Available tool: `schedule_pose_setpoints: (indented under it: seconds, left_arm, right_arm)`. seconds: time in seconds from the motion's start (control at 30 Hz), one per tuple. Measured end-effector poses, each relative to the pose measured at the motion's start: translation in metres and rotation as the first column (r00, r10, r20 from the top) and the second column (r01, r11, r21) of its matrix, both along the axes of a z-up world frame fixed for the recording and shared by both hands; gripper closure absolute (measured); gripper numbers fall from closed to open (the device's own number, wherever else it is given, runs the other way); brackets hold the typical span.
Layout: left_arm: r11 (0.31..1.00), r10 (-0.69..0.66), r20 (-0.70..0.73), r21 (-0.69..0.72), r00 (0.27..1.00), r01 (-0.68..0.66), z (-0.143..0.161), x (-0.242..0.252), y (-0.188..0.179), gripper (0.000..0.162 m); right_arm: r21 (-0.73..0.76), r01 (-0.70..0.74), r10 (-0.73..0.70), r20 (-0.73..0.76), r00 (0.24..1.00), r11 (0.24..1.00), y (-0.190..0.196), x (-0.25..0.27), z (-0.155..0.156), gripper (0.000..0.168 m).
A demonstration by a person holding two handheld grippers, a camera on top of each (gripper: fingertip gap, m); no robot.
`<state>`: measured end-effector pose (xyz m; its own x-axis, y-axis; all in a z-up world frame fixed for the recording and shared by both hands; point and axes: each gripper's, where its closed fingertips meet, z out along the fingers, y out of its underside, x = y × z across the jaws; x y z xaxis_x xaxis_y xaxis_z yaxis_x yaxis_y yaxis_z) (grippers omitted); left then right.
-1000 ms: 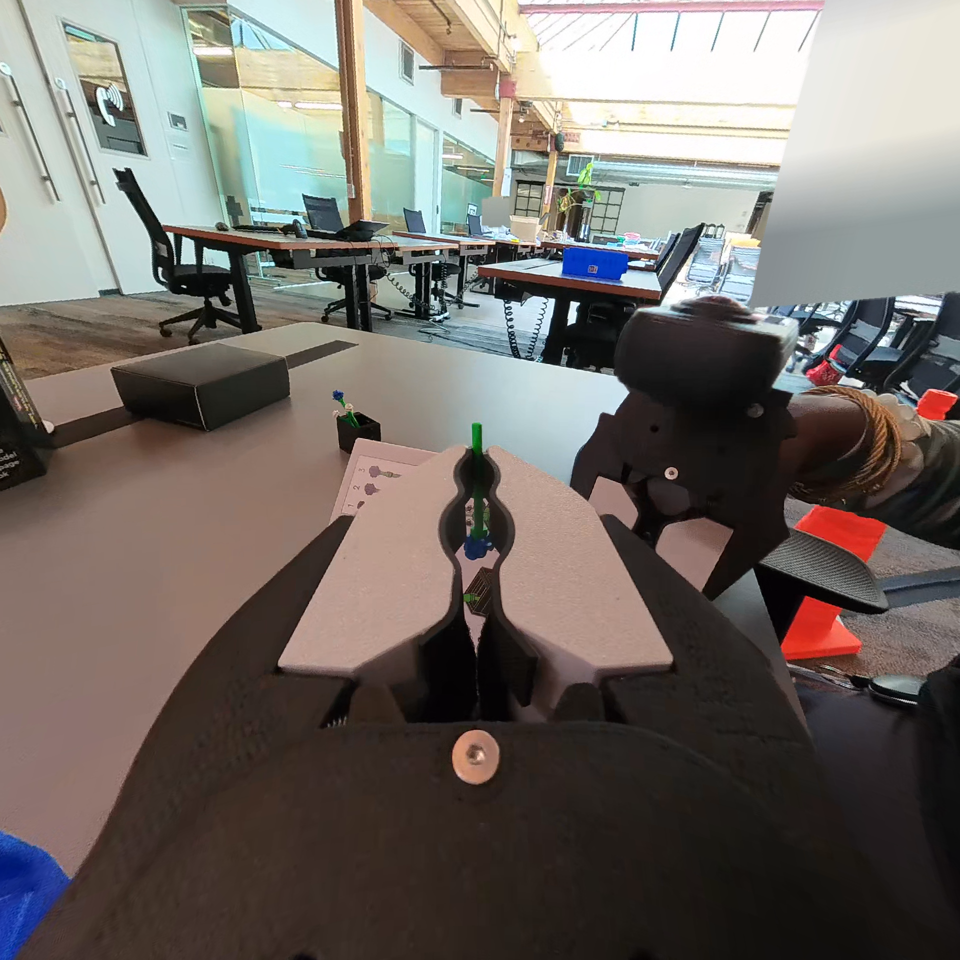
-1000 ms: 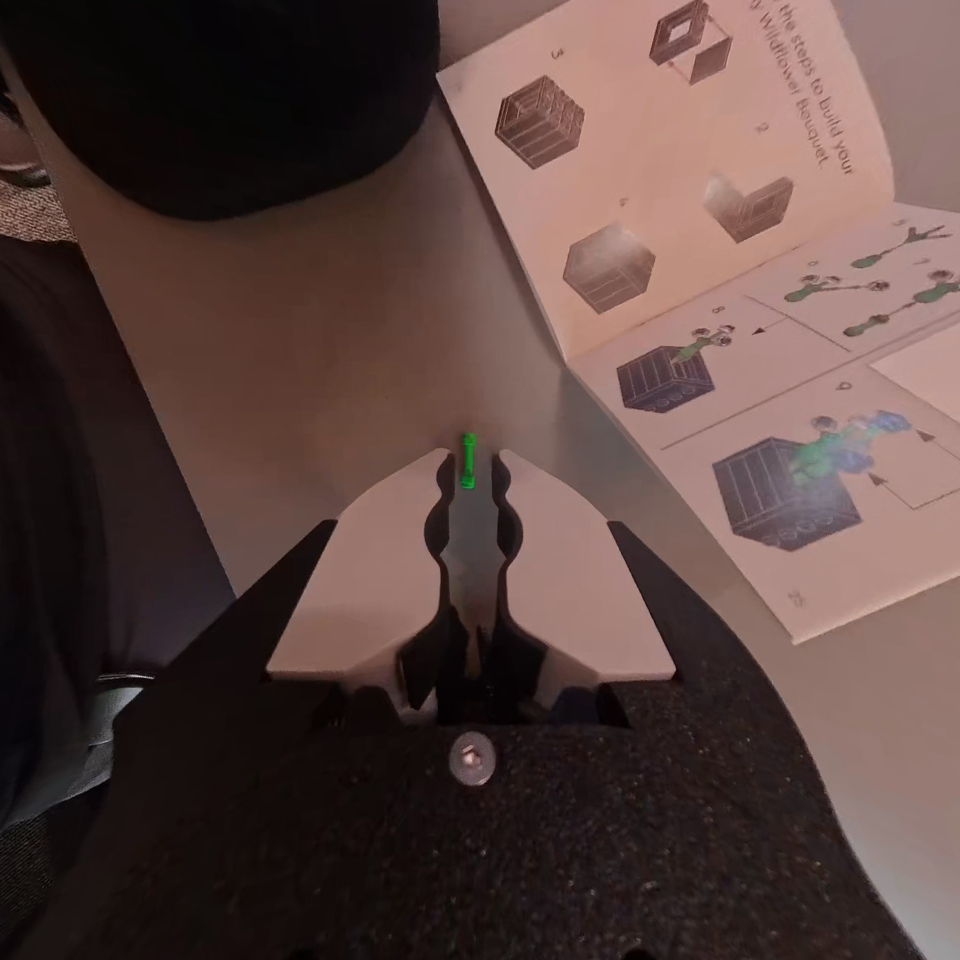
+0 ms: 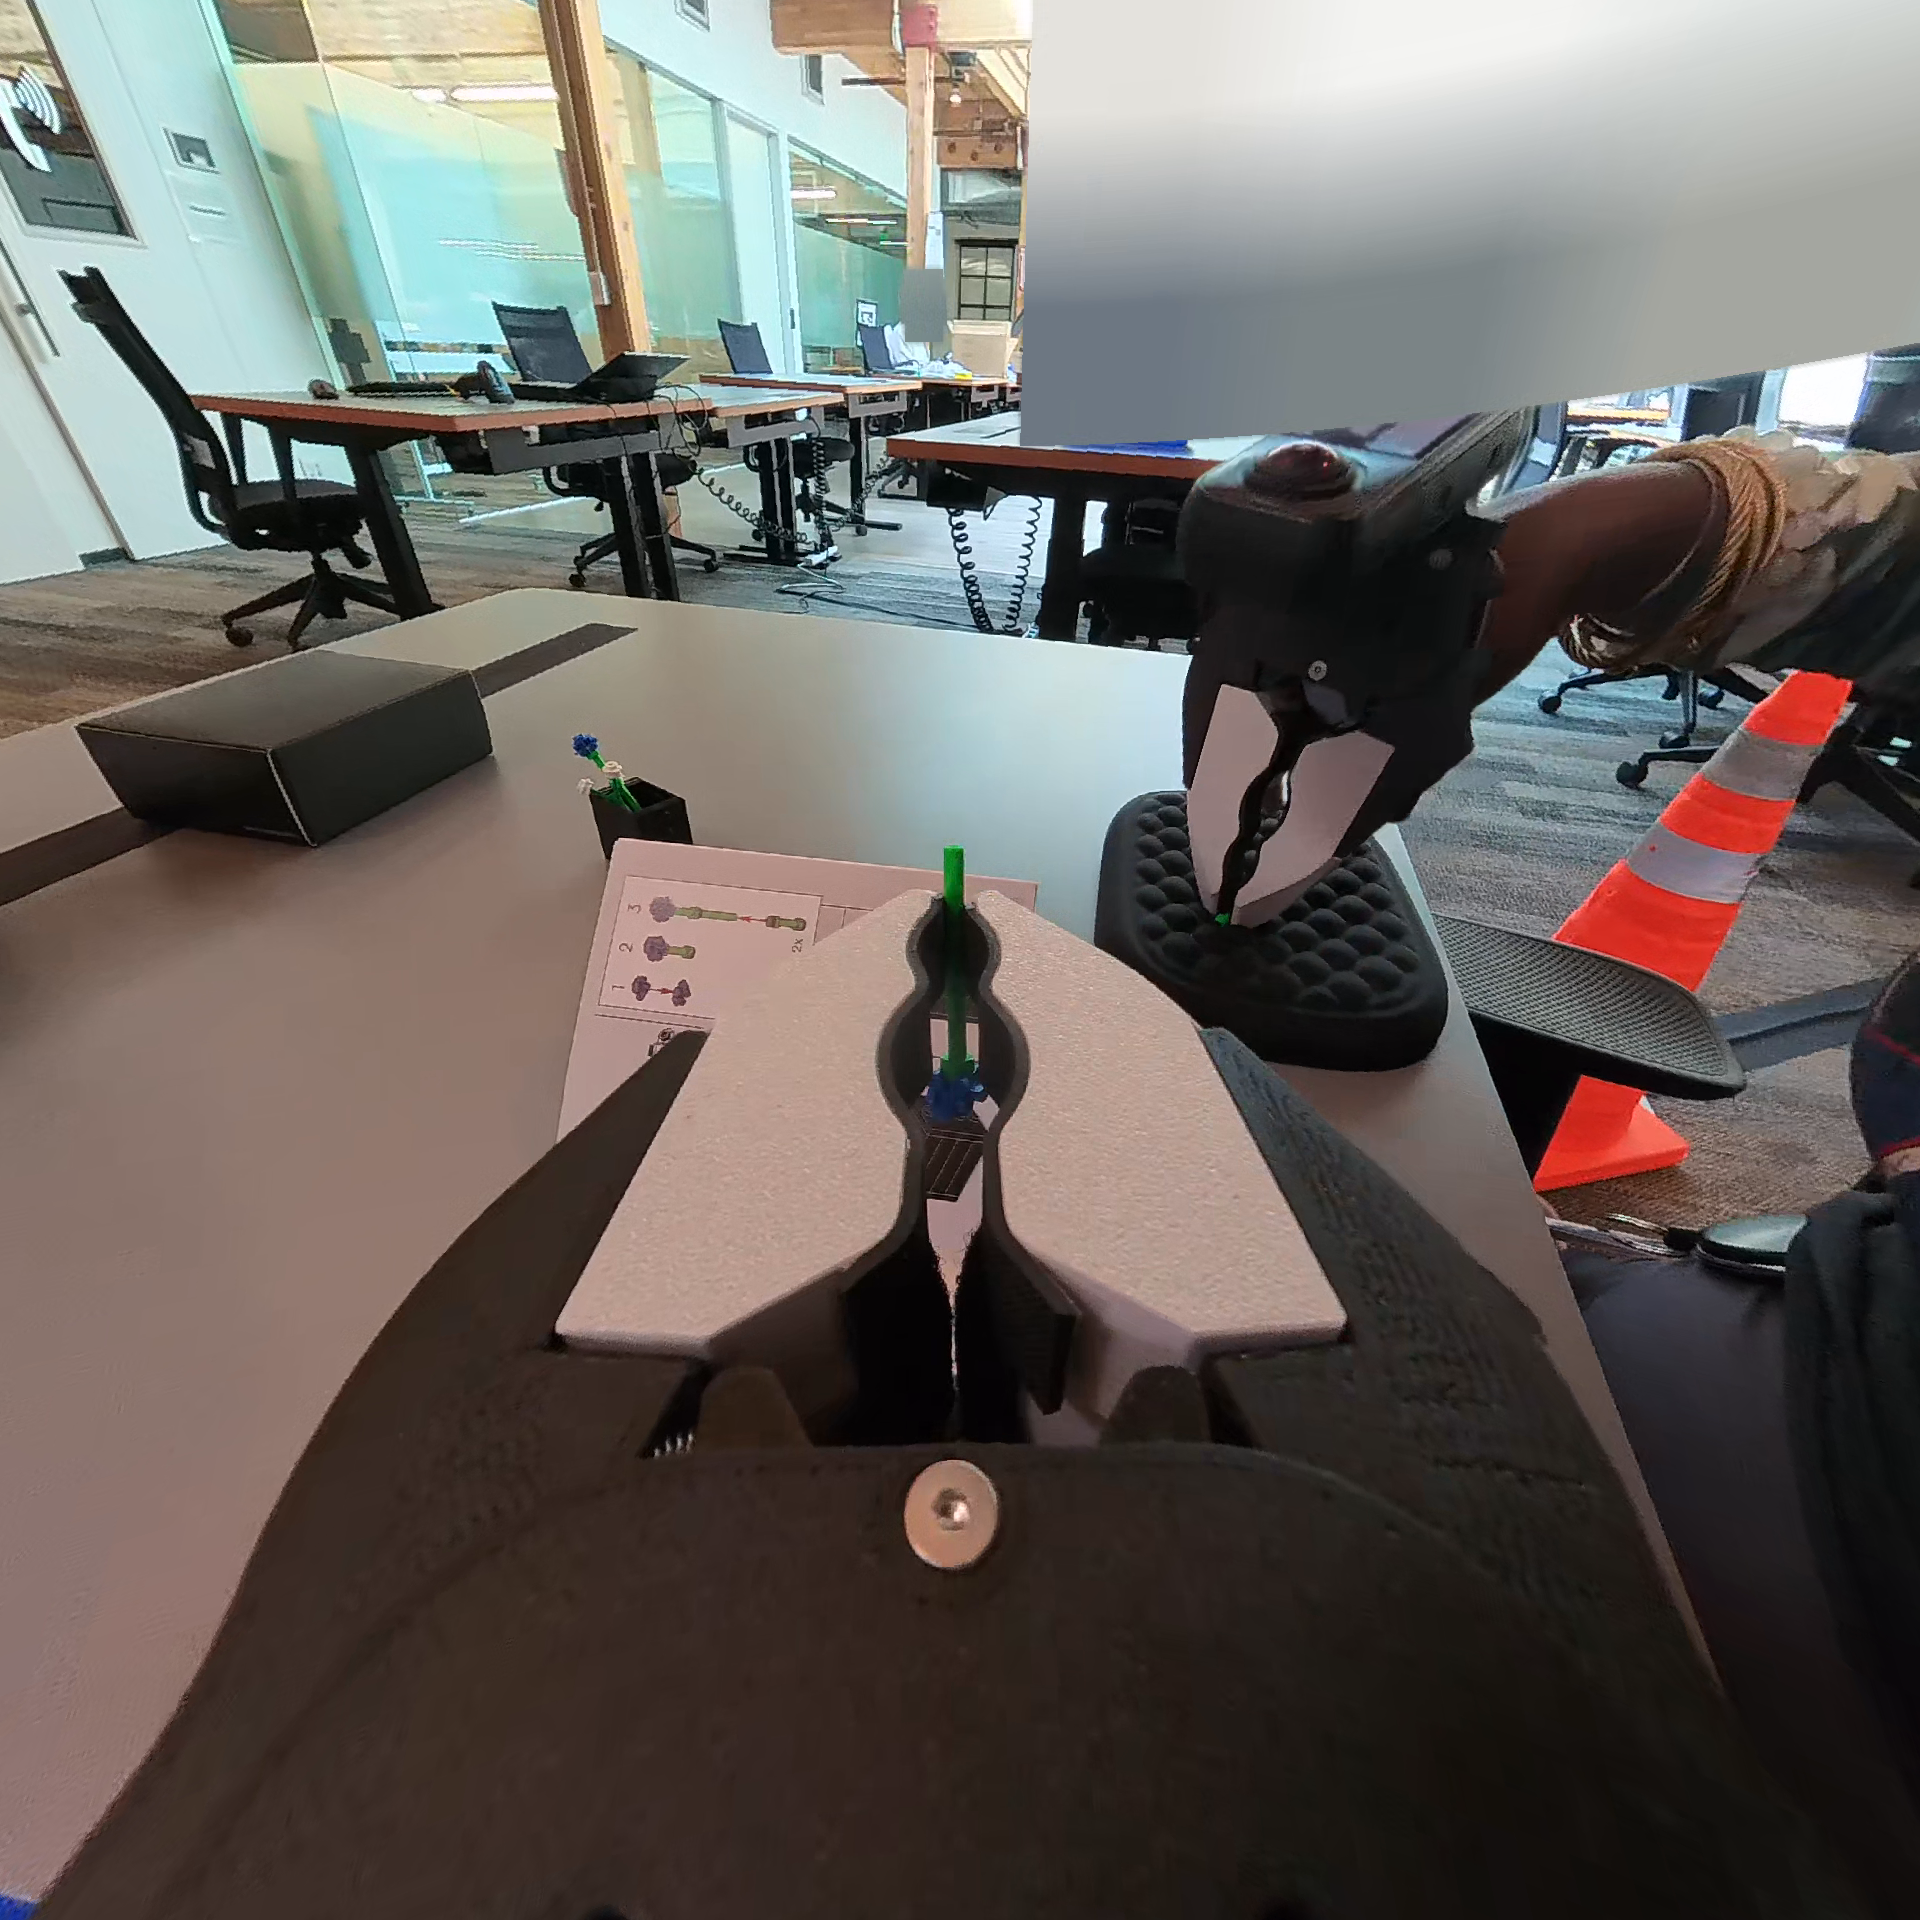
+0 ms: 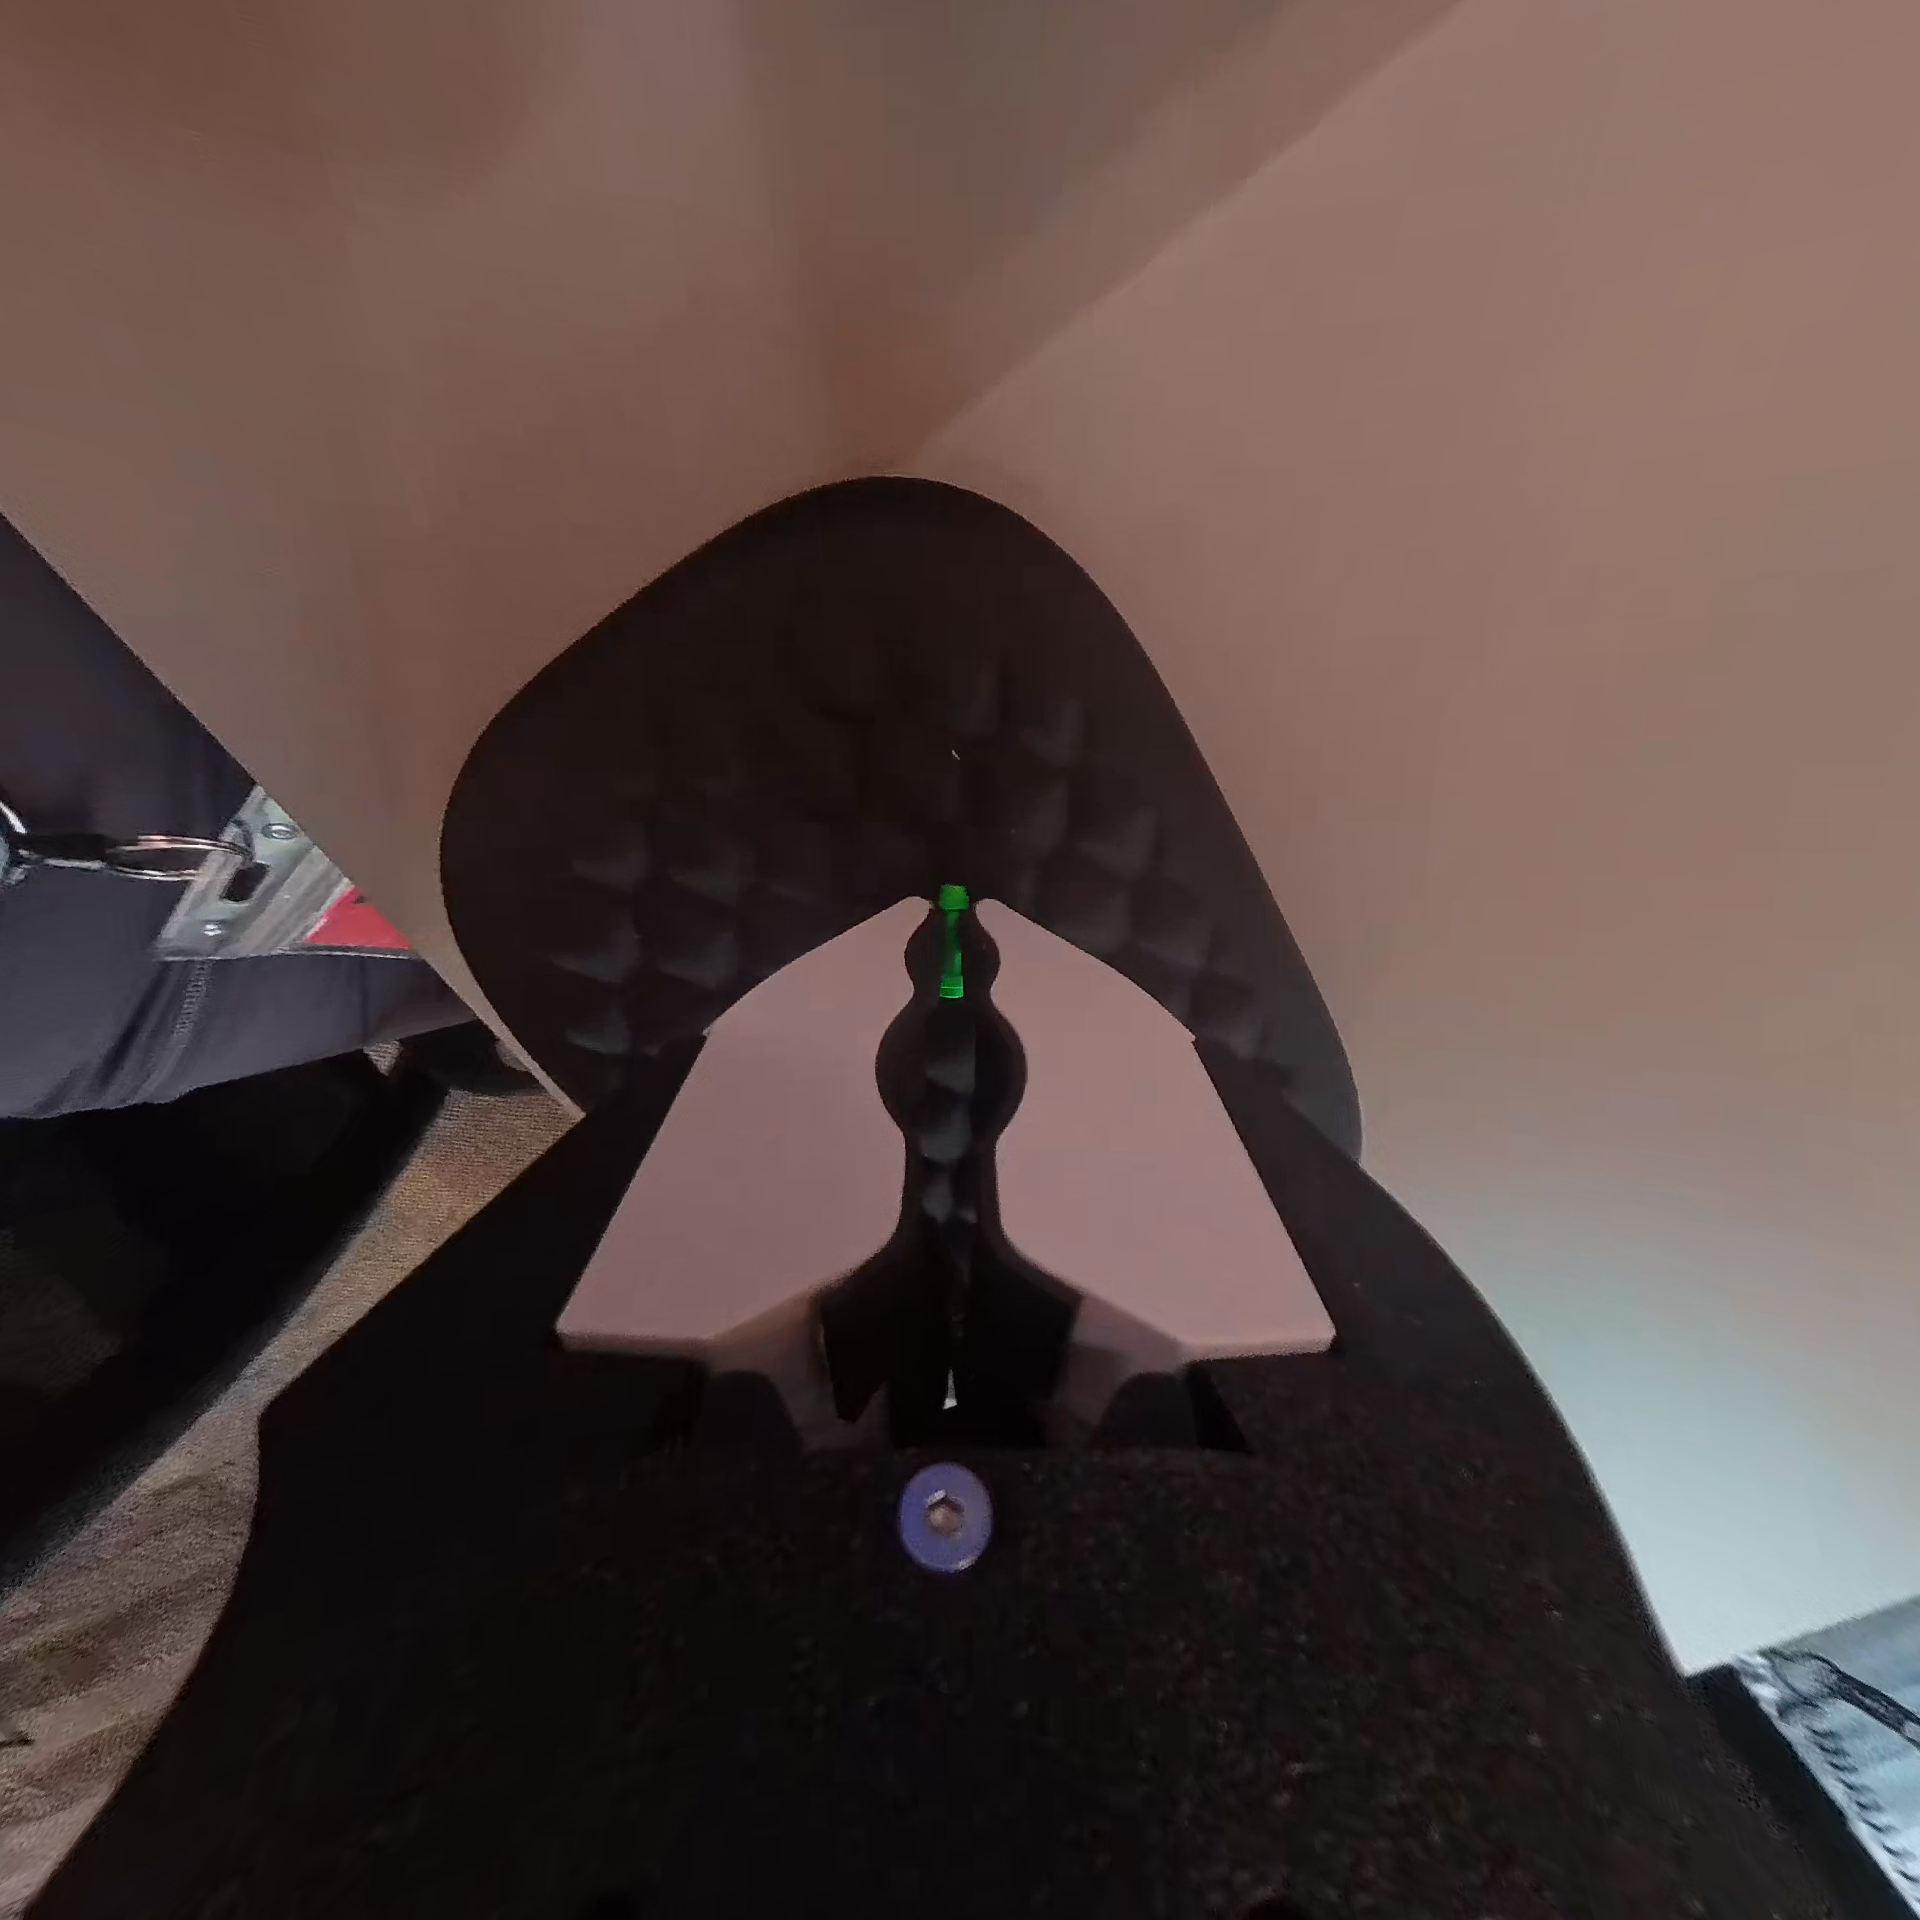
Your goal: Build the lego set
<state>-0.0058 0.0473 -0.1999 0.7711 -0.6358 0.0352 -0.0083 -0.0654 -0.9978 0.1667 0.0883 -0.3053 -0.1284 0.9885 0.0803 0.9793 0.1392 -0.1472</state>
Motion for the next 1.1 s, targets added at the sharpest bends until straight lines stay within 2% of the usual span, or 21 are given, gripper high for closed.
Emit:
schedule_pose_setpoints:
  seconds: [0.17, 0.27, 0.33, 0.37, 0.4, 0.47, 0.53, 0.57, 0.63, 0.67, 0.9, 1.1]
  left_arm:
    - [0.999, -0.045, 0.009, 0.009, 0.999, 0.045, 0.002, 0.007, -0.004, 0.16]
    - [0.996, -0.089, 0.025, 0.015, 0.996, 0.088, 0.004, 0.015, -0.008, 0.159]
    - [0.994, -0.11, 0.032, 0.005, 0.993, 0.11, 0.003, 0.02, -0.009, 0.159]
    - [0.993, -0.122, 0.038, -0.002, 0.992, 0.122, 0.002, 0.022, -0.01, 0.159]
    - [0.99, -0.137, 0.051, -0.01, 0.989, 0.138, 0.002, 0.025, -0.011, 0.16]
    - [0.985, -0.169, 0.086, -0.034, 0.982, 0.172, 0.002, 0.032, -0.012, 0.159]
    - [0.979, -0.19, 0.11, -0.059, 0.976, 0.197, 0.0, 0.037, -0.012, 0.159]
    - [0.977, -0.195, 0.118, -0.066, 0.974, 0.204, -0.001, 0.039, -0.012, 0.159]
    - [0.973, -0.206, 0.137, -0.081, 0.969, 0.218, -0.002, 0.041, -0.012, 0.159]
    - [0.97, -0.211, 0.151, -0.089, 0.966, 0.226, -0.002, 0.042, -0.012, 0.159]
    - [0.93, -0.277, 0.309, -0.151, 0.91, 0.334, 0.0, 0.042, -0.018, 0.16]
    - [0.915, -0.265, 0.327, -0.21, 0.907, 0.343, -0.006, 0.043, -0.015, 0.16]
  right_arm:
    - [0.01, 0.012, -0.012, -0.014, 1.0, 1.0, 0.001, -0.001, -0.001, 0.165]
    - [-0.078, 0.041, -0.054, -0.168, 0.984, 0.996, 0.001, -0.001, 0.001, 0.165]
    - [-0.18, 0.056, -0.112, -0.322, 0.94, 0.982, -0.001, -0.008, 0.011, 0.165]
    - [-0.233, 0.056, -0.16, -0.456, 0.875, 0.971, -0.002, -0.02, 0.025, 0.165]
    - [-0.305, 0.028, -0.213, -0.594, 0.775, 0.952, -0.005, -0.036, 0.046, 0.165]
    - [-0.438, -0.052, -0.354, -0.786, 0.508, 0.898, -0.01, -0.062, 0.095, 0.165]
    - [-0.55, -0.172, -0.506, -0.827, 0.244, 0.817, -0.013, -0.079, 0.134, 0.166]
    - [-0.597, -0.232, -0.58, -0.802, 0.144, 0.768, -0.014, -0.086, 0.146, 0.166]
    - [-0.637, -0.351, -0.678, -0.735, 0.006, 0.687, -0.018, -0.098, 0.159, 0.165]
    - [-0.64, -0.377, -0.7, -0.713, -0.033, 0.67, -0.019, -0.105, 0.158, 0.165]
    - [-0.621, -0.421, -0.703, -0.709, -0.056, 0.661, -0.046, -0.149, 0.147, 0.166]
    - [-0.638, -0.376, -0.698, -0.715, -0.034, 0.672, -0.049, -0.159, 0.132, 0.166]
